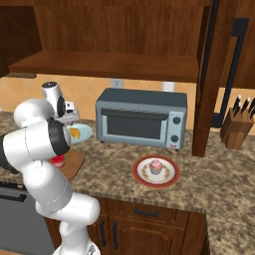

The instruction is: From the different types of pastries on the counter, select a croissant and place it on the cutting board. Then retrieve a jar of jam from the cabinet and place it alongside the croissant on the cutting board.

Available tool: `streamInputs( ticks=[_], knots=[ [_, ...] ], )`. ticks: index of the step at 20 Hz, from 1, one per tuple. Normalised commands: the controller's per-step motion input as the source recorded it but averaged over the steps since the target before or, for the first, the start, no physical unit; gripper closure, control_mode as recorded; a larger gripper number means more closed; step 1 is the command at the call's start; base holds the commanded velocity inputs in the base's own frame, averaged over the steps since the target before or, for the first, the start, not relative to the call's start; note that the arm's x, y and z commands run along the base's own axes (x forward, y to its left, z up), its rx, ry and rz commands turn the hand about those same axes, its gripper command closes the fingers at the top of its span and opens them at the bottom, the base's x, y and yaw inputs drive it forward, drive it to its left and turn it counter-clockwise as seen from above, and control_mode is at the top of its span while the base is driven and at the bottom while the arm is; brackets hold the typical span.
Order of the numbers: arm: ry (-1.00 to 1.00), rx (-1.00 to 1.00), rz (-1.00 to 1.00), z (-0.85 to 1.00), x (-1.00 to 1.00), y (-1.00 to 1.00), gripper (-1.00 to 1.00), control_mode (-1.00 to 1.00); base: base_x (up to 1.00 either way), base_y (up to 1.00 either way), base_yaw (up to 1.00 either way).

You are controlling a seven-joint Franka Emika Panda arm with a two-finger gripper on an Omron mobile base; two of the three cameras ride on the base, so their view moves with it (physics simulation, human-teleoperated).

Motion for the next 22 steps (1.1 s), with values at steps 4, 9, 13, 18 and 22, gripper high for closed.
streamInputs(
  ticks=[4,9,13,18,22],
  knots=[
    [0.02,0.0,0.0,-0.17,0.03,0.0,-1.0,-1.0,0.0,0.0,0.0],
    [0.0,0.0,0.0,-0.55,0.11,0.0,-1.0,-1.0,0.0,0.0,0.0],
    [0.0,0.0,0.0,-0.47,0.45,0.0,-1.0,-1.0,0.0,0.0,0.0],
    [0.02,0.0,0.0,-0.02,0.61,0.02,-1.0,-1.0,0.0,0.0,0.0],
    [0.0,0.0,0.0,0.0,0.32,0.06,-1.0,-1.0,0.0,0.0,0.0]
  ],
)
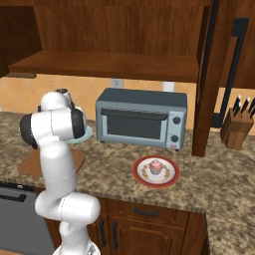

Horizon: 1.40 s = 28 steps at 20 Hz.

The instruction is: From the different types of pastries on the counter, select a croissant and place it on the cutting board. Then retrieve a jar of jam from the cabinet and place it alongside the croissant on the cutting board.

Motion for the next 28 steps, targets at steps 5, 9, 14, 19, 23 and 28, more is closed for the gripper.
streamInputs(
  ticks=[5,9,14,19,23,28],
  knots=[
    [-0.02,-0.02,0.0,-0.14,0.17,0.03,-1.0,-1.0,0.0,0.0,0.0],
    [0.0,-0.04,0.0,-0.28,0.49,0.15,-1.0,-1.0,0.0,0.0,0.0],
    [0.01,-0.01,0.0,-0.13,0.45,0.12,-1.0,-1.0,0.0,0.0,0.0],
    [0.02,0.0,0.0,-0.03,0.15,0.06,-1.0,-1.0,0.0,0.0,0.0],
    [0.01,0.0,0.0,-0.18,0.0,0.0,-1.0,-1.0,0.0,0.0,0.0],
    [0.02,0.0,0.0,-0.19,0.0,0.0,-1.0,-1.0,0.0,0.0,0.0]
  ],
)
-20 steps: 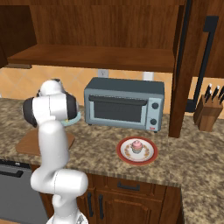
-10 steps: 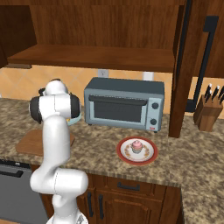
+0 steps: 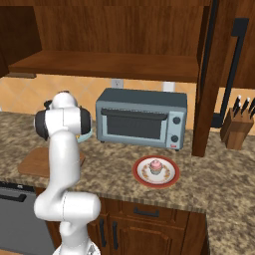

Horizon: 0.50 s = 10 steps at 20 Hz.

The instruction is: From the different types of pastries on the counter, select a croissant and place it on the cutting board. Then retrieve a jar of jam from the cabinet and place it alongside the croissant on the cutting board.

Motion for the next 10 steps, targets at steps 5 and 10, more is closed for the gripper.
streamInputs(
  ticks=[5,10],
  knots=[
    [0.03,0.0,0.0,-0.17,0.0,0.0,-1.0,-1.0,0.0,0.0,0.0],
    [0.04,0.03,0.0,-0.25,0.09,-0.03,-1.0,-1.0,0.0,0.0,0.0]
  ],
)
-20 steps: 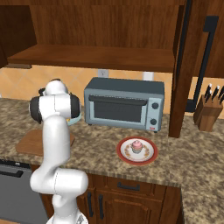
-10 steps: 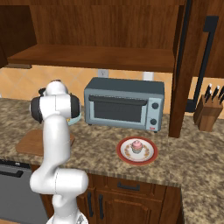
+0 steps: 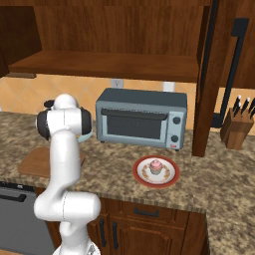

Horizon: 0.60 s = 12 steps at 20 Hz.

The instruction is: From the different types of pastries on the counter, select a croissant and place it on the cutting board. Then retrieve a jar of jam from the cabinet and place it alongside the croissant on the cutting board.

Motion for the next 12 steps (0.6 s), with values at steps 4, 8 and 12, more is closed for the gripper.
streamInputs(
  ticks=[4,8,12],
  knots=[
    [0.01,0.01,0.01,-0.18,0.14,-0.02,-1.0,-1.0,0.0,0.0,0.0],
    [0.0,0.0,0.05,-0.07,0.0,0.0,-1.0,-1.0,0.0,0.0,0.0],
    [0.0,0.0,0.04,0.0,0.0,0.0,1.0,-1.0,0.0,0.0,0.0]
  ],
)
